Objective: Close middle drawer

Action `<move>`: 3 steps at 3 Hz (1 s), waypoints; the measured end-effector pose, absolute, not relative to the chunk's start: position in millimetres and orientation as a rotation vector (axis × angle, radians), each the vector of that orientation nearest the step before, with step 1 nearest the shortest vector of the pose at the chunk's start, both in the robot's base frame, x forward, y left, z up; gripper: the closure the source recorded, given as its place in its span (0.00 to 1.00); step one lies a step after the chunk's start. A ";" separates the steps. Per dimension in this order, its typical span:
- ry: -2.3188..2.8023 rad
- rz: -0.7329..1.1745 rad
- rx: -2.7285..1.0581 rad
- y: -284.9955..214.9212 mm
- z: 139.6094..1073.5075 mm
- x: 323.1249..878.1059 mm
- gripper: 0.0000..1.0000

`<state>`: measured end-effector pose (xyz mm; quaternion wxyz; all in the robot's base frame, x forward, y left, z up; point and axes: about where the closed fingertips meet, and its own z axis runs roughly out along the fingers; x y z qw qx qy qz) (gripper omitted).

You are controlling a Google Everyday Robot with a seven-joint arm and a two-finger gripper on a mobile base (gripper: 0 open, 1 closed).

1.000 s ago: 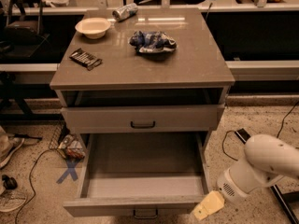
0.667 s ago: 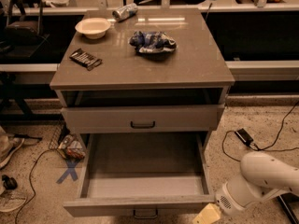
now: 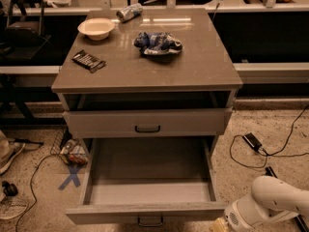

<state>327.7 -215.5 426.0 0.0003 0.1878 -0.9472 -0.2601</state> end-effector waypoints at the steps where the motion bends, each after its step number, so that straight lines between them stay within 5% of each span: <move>1: -3.023 -0.829 0.545 -217.3 396.8 354.1 0.96; 3: -3.054 -0.854 0.541 -211.9 384.1 375.6 1.00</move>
Offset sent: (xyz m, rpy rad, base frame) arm 0.1154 0.0250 -0.0593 0.0763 -0.1654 -0.0808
